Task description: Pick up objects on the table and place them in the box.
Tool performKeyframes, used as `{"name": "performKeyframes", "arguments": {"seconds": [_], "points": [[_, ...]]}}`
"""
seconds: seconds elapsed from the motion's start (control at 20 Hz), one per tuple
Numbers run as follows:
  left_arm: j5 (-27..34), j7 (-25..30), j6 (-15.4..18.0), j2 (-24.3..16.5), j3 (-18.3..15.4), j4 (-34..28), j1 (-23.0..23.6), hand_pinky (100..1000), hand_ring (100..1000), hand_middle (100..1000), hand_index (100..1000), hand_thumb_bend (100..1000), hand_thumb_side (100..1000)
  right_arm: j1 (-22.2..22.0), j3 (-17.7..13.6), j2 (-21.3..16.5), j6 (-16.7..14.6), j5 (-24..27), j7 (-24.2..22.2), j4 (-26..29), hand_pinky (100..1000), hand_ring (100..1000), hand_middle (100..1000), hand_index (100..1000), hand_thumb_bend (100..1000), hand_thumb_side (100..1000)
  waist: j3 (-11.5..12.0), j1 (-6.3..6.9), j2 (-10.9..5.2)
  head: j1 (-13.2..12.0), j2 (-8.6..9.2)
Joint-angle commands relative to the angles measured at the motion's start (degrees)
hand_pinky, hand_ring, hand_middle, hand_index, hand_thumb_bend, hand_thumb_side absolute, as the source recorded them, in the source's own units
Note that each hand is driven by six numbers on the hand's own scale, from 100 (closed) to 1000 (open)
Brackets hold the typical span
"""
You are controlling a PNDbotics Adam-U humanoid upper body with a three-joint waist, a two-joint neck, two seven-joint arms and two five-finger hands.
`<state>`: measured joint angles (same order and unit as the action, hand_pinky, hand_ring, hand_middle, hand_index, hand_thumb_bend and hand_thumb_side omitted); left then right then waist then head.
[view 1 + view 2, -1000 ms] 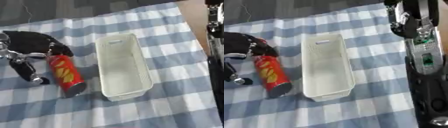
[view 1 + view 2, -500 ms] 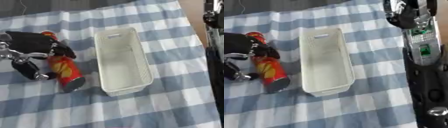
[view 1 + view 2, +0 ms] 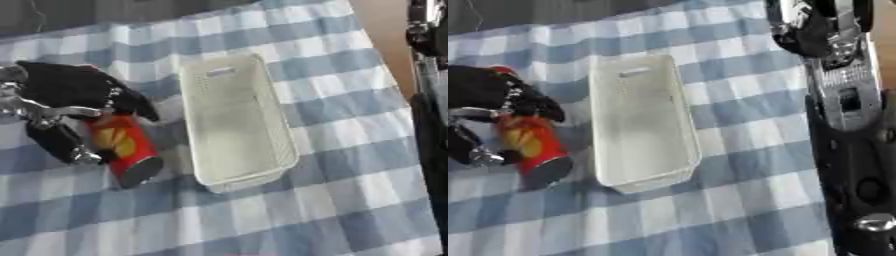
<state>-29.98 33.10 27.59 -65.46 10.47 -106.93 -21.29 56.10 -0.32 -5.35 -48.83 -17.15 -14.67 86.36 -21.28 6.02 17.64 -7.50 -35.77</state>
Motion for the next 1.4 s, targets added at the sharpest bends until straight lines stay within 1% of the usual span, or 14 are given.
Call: {"name": "performKeyframes", "arguments": {"seconds": [0.05,0.25,0.45,0.6,0.9,1.05,1.1,1.15,1.2,1.25,1.3,1.4], "points": [[-3.5,-0.1,0.7,-1.6,-1.0,-0.8,-0.8,794,826,874,992,397,383,1.2,0.0,-1.0,-3.1,0.3,-3.4,0.6,721,784,933,888,100,711,-0.1,-0.11,-0.95,0.4,-0.24],[-6.4,-1.0,1.2,-1.5,-1.0,0.0,-0.8,800,828,874,994,438,405,1.3,-0.1,-0.8,-3.1,0.2,-3.7,0.4,722,785,933,888,100,711,-0.1,-0.01,-0.81,0.3,-0.63],[-9.7,-1.5,1.7,-1.5,-1.3,1.1,-1.1,810,834,876,1000,538,465,1.5,-0.1,-1.0,-3.1,0.1,-3.8,0.3,722,785,933,888,100,710,-0.3,0.13,-0.63,0.2,-1.39],[-12.2,-2.3,1.9,-1.5,-1.6,2.1,-1.0,813,835,876,1000,554,477,1.8,-0.2,-1.2,-3.1,0.1,-3.8,0.1,721,784,933,888,100,709,-0.2,0.09,-0.38,0.3,-1.74],[-14.6,-3.5,2.0,-1.0,-1.7,5.0,-1.0,810,833,875,1000,543,474,2.8,-0.2,-1.2,-3.1,-0.1,-3.8,-0.3,720,781,933,887,100,706,0.0,-0.59,0.33,0.1,-2.34],[-15.4,-3.9,2.2,-0.7,-1.6,6.1,-1.0,806,829,872,997,520,463,3.5,-0.3,-1.3,-3.1,-0.2,-3.7,-0.5,717,777,932,886,100,703,0.0,-1.01,0.77,0.0,-2.59],[-15.6,-4.1,2.4,-0.6,-1.5,6.4,-1.0,805,828,871,997,520,463,3.7,-0.3,-1.3,-3.1,-0.2,-3.6,-0.6,717,777,931,886,100,660,0.0,-1.14,0.93,0.0,-2.65],[-15.4,-4.1,2.5,-0.4,-1.4,6.7,-1.0,805,827,870,995,505,454,3.9,-0.3,-1.3,-3.1,-0.3,-3.5,-0.6,717,776,932,886,100,701,-0.1,-1.25,1.09,0.1,-2.74],[-15.6,-4.2,2.6,-0.3,-1.3,6.8,-1.1,805,828,871,996,510,457,4.2,-0.2,-1.3,-3.1,-0.4,-3.5,-0.7,717,777,932,886,100,702,-0.1,-1.35,1.23,0.1,-2.77],[-15.8,-4.3,2.8,-0.2,-1.2,6.8,-1.1,802,824,868,992,483,442,4.4,-0.2,-1.3,-3.1,-0.4,-3.4,-0.8,716,774,931,886,100,699,-0.2,-1.47,1.39,0.1,-2.86],[-15.9,-4.4,2.9,0.0,-1.0,6.9,-1.2,802,824,868,992,485,443,4.7,-0.2,-1.3,-3.1,-0.5,-3.4,-0.9,716,774,931,886,100,700,-0.2,-1.58,1.56,0.1,-2.94],[-16.1,-4.7,3.1,0.2,-0.8,6.9,-1.2,794,816,861,985,456,427,5.0,-0.1,-1.3,-3.1,-0.6,-3.3,-1.0,715,773,931,885,100,698,-0.3,-1.73,1.79,0.2,-3.04]]}}
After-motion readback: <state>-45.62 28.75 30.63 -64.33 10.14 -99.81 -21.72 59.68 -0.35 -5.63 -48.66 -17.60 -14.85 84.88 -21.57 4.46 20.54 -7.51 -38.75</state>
